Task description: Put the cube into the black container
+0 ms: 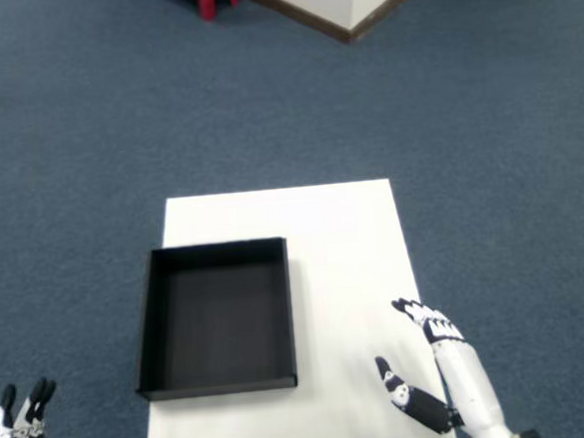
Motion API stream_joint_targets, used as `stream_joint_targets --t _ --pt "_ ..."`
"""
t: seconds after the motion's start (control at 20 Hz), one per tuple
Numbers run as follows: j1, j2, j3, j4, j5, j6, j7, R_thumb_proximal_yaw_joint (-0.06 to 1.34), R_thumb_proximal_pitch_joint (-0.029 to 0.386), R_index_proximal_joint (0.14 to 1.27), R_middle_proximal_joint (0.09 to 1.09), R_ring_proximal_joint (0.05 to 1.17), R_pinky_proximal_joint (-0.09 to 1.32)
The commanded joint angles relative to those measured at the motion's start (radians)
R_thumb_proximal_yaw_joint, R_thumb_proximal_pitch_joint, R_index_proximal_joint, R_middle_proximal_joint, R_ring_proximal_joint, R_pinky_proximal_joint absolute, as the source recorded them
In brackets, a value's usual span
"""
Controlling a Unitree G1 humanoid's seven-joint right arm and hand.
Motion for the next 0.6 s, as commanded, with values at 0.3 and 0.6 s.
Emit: stream_joint_targets --t 0.3,0.6 --pt "0.007 0.003 -0.007 -0.147 0.016 -0.011 -0.024 0.79 0.15 0.26 0.18 0.18 0.08" --pt "0.029 0.022 -0.013 -0.216 0.05 0.041 0.032 0.78 0.15 0.27 0.18 0.18 0.1"
